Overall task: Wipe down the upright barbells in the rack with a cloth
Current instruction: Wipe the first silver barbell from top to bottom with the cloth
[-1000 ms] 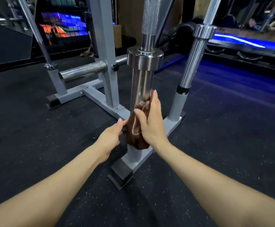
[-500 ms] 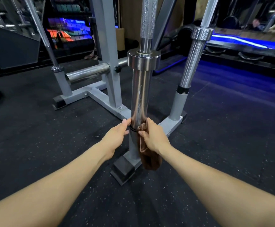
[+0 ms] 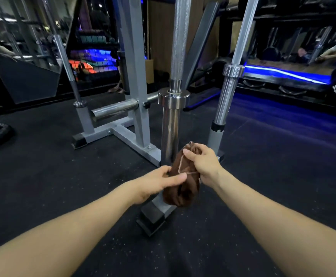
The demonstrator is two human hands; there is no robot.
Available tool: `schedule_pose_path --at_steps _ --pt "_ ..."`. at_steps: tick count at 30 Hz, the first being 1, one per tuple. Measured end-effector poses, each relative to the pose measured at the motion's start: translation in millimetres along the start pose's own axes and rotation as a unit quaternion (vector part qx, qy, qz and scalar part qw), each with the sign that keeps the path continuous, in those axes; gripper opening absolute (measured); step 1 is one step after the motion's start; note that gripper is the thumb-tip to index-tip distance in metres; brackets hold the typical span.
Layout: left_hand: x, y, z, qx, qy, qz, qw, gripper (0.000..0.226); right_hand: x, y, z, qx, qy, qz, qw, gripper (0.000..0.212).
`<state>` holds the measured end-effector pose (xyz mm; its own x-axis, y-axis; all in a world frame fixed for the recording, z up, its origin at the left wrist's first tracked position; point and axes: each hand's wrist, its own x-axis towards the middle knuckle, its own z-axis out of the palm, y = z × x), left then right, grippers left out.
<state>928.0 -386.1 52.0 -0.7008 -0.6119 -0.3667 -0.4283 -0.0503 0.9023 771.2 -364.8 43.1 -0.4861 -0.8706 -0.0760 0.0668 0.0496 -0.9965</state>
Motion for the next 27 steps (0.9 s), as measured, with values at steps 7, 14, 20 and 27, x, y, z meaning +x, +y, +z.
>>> schedule_pose_path --at_steps 7,14,20,27 --pt "4 8 16 0.095 0.138 0.040 0.985 0.071 1 -12 7 0.060 0.050 0.068 0.995 0.027" --pt "-2 11 6 0.069 0.228 0.065 0.969 0.007 2 -15 -1 0.075 -0.017 0.103 0.992 0.020" --pt "-22 26 -24 -0.030 0.422 0.140 0.895 0.014 13 -22 -5 0.040 0.024 0.059 0.997 0.061" --pt "13 81 -13 -0.036 0.452 0.221 0.864 0.006 20 -46 7 0.054 0.020 -0.023 0.998 0.045"
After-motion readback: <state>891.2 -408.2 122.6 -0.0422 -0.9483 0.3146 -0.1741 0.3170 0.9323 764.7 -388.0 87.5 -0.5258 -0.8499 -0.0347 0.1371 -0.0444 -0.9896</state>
